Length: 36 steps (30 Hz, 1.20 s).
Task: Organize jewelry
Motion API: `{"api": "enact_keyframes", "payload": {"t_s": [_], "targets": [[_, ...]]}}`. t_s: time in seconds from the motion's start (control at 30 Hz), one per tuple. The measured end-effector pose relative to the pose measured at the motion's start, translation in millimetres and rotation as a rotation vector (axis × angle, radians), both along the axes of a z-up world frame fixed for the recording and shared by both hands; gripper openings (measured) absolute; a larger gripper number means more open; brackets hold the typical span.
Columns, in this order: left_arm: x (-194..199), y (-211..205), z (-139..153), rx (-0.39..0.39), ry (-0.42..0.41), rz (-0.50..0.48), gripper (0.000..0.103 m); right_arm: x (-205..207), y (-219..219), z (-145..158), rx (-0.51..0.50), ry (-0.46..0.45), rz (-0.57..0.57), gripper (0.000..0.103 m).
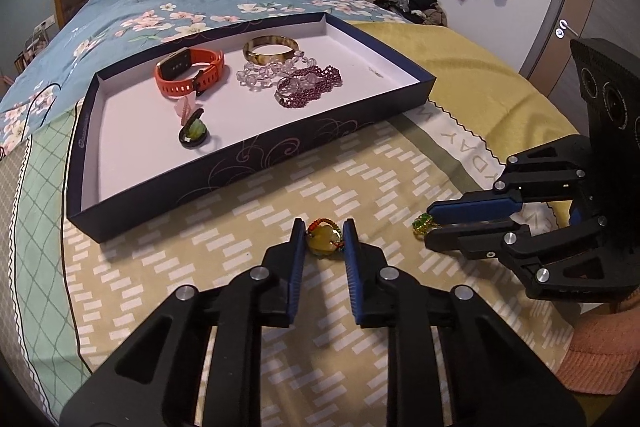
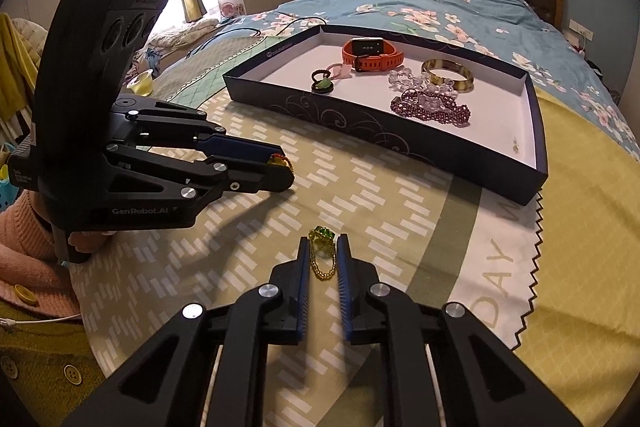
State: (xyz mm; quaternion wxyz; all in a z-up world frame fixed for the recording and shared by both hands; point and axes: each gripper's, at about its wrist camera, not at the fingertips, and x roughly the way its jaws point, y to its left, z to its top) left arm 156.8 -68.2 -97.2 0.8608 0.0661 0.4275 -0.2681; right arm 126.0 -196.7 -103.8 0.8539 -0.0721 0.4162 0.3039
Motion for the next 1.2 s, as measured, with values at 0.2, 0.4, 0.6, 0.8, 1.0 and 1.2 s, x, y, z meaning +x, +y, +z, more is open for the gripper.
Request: {"api": "enact_keyframes", "payload": {"t_s": [0.2, 0.4, 0.6, 0.8, 1.0, 1.2], "targets": [[-5, 7, 4, -0.021, -0.012, 0.021, 0.019, 0, 0, 7, 0.018, -0.025, -0.005, 0.01], [-10, 17, 14, -0.044, -0.036, 0.05, 0.019, 1, 0, 13, 0.056, -0.041, -0.016, 0.01], [-15, 25, 23, -0.061, -0.058, 0.082, 0.019, 3, -1, 19, 0.097, -0.055, -0.032, 0.01], [-19, 33, 33, -0.073, -0.086, 0.114, 0.02, 7, -2, 26, 0.132, -0.078, -0.049, 0.01], [-21, 41, 44, -0.08, -0.117, 0.14, 0.019, 11, -4, 32, 0.161, -0.097, -0.067, 0.01], [-23, 43, 51, -0.085, -0.136, 0.153, 0.02, 14, -5, 38, 0.186, -0.113, -0.08, 0.01]]}}
